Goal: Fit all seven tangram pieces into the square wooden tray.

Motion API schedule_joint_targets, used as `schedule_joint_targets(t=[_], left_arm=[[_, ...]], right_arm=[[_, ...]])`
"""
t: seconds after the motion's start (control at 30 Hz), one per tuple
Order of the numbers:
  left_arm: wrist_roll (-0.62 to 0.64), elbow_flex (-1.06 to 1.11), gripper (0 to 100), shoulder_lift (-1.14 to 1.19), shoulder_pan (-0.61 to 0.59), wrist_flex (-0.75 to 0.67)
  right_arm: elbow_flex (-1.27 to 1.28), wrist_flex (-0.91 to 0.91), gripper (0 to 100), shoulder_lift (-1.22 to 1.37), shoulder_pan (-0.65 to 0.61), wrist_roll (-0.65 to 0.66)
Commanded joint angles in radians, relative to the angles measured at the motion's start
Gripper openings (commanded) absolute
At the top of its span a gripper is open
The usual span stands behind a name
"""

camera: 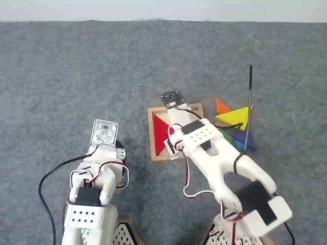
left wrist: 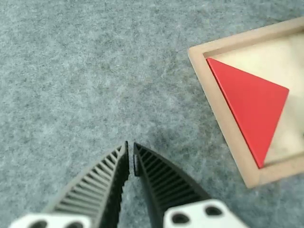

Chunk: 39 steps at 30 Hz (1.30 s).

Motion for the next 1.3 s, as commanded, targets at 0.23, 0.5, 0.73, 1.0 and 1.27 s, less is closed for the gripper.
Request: schedule_joint_targets(t=[0.23, 0.5, 0.73, 1.0, 1.27], left_arm=[[0.008, -0.008, 2, -0.012, -0.005, 0.008], [0.008, -0.008, 2, -0.012, -0.005, 0.008], [0.008, -0.008, 2, -0.012, -0.005, 0.008], [0.008, -0.008, 2, -0.012, -0.005, 0.008], [0.008, -0.008, 2, -0.012, -0.005, 0.008]], right_arm=[[-0.009, 0.139, 0.7, -0.308, 0.131, 0.02], [-0.15, 0.196, 26.6, -0.223, 0.529, -0.137], [-0.308, 0.196, 41.1, 0.058, 0.516, -0.166], [-0.509, 0.199, 40.7, 0.364, 0.529, -0.198], [-0.549, 0.199, 40.6, 0.417, 0.541, -0.193]])
